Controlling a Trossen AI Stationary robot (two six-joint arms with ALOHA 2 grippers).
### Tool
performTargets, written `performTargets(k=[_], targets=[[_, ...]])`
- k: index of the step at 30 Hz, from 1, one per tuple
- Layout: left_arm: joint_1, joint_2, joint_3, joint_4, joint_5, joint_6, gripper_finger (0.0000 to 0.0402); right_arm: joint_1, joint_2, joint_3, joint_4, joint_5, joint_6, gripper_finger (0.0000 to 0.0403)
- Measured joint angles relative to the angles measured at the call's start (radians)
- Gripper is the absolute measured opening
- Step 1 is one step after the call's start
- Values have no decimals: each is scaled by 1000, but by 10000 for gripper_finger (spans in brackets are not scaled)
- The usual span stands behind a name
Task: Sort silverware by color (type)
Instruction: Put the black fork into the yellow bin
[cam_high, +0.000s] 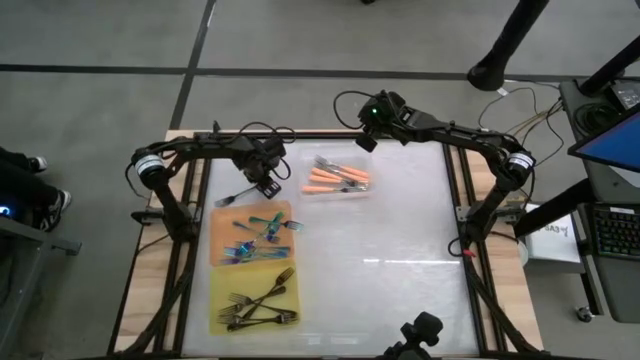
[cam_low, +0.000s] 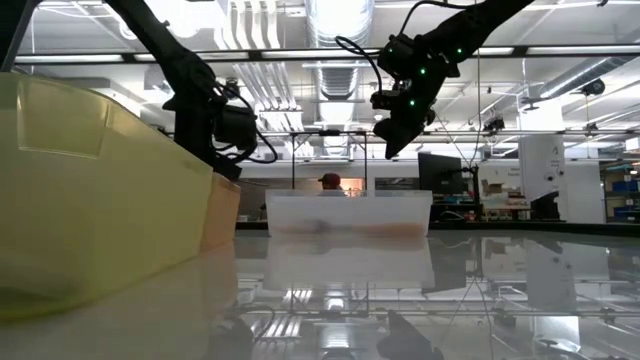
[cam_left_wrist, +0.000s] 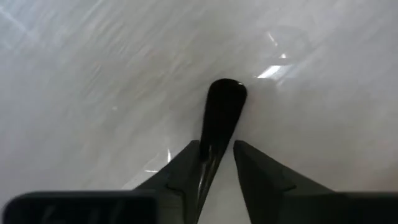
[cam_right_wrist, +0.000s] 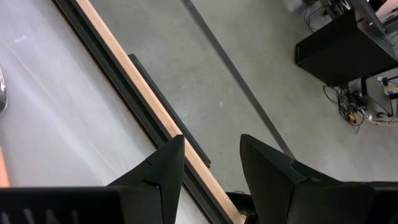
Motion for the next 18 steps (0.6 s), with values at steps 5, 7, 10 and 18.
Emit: performTargets(k=[5,7,10,18], targets=[[16,0,-3,13,32,3,28,0,0,0,0,0,0,148],[21,0,-3,16,35,-2,10,0,0,0,0,0,0,148],[23,-3,-4,21,24,-13,4,0,0,0,0,0,0,148],[24,-54,9,-17,-6,-24,1,0,0,0,0,0,0,148]])
